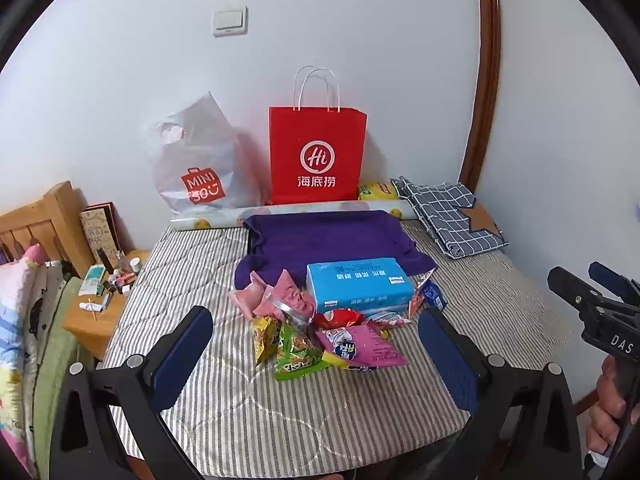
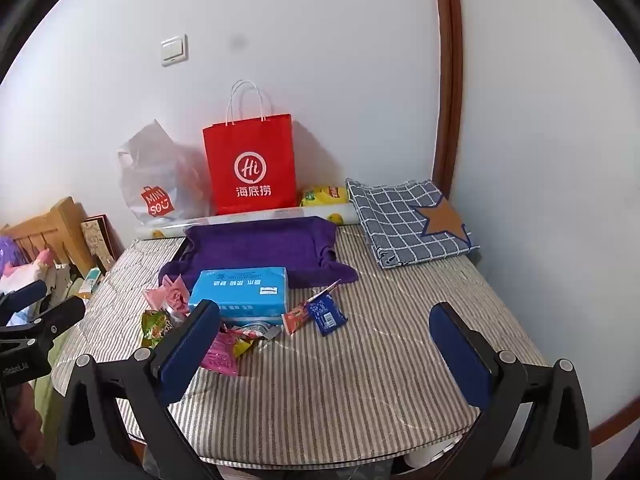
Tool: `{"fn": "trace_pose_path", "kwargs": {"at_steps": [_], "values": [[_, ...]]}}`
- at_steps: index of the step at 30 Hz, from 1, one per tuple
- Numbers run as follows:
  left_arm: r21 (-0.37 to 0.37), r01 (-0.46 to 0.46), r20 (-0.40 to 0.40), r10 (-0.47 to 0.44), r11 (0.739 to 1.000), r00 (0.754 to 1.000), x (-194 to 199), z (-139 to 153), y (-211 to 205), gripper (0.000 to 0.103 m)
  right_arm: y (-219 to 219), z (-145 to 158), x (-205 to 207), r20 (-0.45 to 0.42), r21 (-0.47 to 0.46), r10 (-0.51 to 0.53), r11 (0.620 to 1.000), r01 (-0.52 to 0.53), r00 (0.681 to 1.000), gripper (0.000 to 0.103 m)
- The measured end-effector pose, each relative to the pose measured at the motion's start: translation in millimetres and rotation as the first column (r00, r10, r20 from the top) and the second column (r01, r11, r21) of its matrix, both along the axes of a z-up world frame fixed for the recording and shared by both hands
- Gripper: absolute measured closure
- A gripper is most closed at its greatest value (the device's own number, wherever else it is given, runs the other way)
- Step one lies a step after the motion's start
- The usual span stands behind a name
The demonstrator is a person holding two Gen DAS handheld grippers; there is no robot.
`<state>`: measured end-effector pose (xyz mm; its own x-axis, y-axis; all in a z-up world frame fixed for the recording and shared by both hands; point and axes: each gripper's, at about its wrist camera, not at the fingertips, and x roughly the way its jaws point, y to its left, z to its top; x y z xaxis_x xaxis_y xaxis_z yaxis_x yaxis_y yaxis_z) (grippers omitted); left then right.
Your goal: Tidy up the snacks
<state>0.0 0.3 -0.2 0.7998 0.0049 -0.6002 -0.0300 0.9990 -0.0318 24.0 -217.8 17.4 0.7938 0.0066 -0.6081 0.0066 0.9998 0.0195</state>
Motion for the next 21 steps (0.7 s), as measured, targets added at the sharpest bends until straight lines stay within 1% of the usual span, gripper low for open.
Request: {"fn": "trace_pose_path", "kwargs": {"at_steps": [2, 3, 6, 9, 11, 12, 17, 21], "values": [[-0.004, -0.004, -0.002, 0.004, 1.0, 1.0, 0.5, -0.3, 0.6, 0.0, -9.8, -5.4, -1.7, 0.0, 0.001, 0.003, 1.0, -0.003, 1.0, 0.0], [-0.008, -0.004, -0.004, 0.004, 1.0, 1.0, 1.3, -0.4, 0.9, 0.0, -1.1, -0.4, -1.9, 0.0, -0.013, 0.002, 1.0, -0.002, 1.0, 0.0], [-0.018, -0.009, -0.022, 0.008, 1.0, 1.0, 7.4, -1.3, 1.9, 0.0, 2.8, 6.9, -2.7, 0.0, -0.02, -0.001, 1.0, 0.001, 1.0, 0.0], [-0.029, -0.008, -0.029, 0.007, 1.0, 1.0, 16.7, -1.6, 3.1, 0.0, 7.8, 6.1, -1.0, -0.003, -0.017, 0.002, 1.0, -0.002, 1.0, 0.0], [-0.02, -0.005, 0.029, 0.006, 1.0, 1.0, -1.0, 3.5, 1.1, 0.0, 0.6, 9.0, -2.8, 0.001, -0.008, 0.012, 1.0, -0.012, 1.0, 0.0], [-0.021, 0.004, 0.04, -0.003, 1.0, 0.999, -6.1, 3.1, 3.7, 0.0, 1.5, 8.3, -3.2, 0.003, -0.008, 0.012, 1.0, -0.012, 1.0, 0.0], [-0.024, -0.002, 0.032, 0.003, 1.0, 0.999, -6.9, 1.6, 4.8, 0.0, 3.6, 9.7, -4.5, 0.009, -0.009, 0.016, 1.0, -0.016, 1.0, 0.0], [-0.011, -0.004, 0.026, 0.004, 1.0, 1.0, -5.8, 1.6, 1.7, 0.0, 4.3, 11.7, -6.8, 0.018, -0.006, 0.016, 1.0, -0.016, 1.0, 0.0]]}}
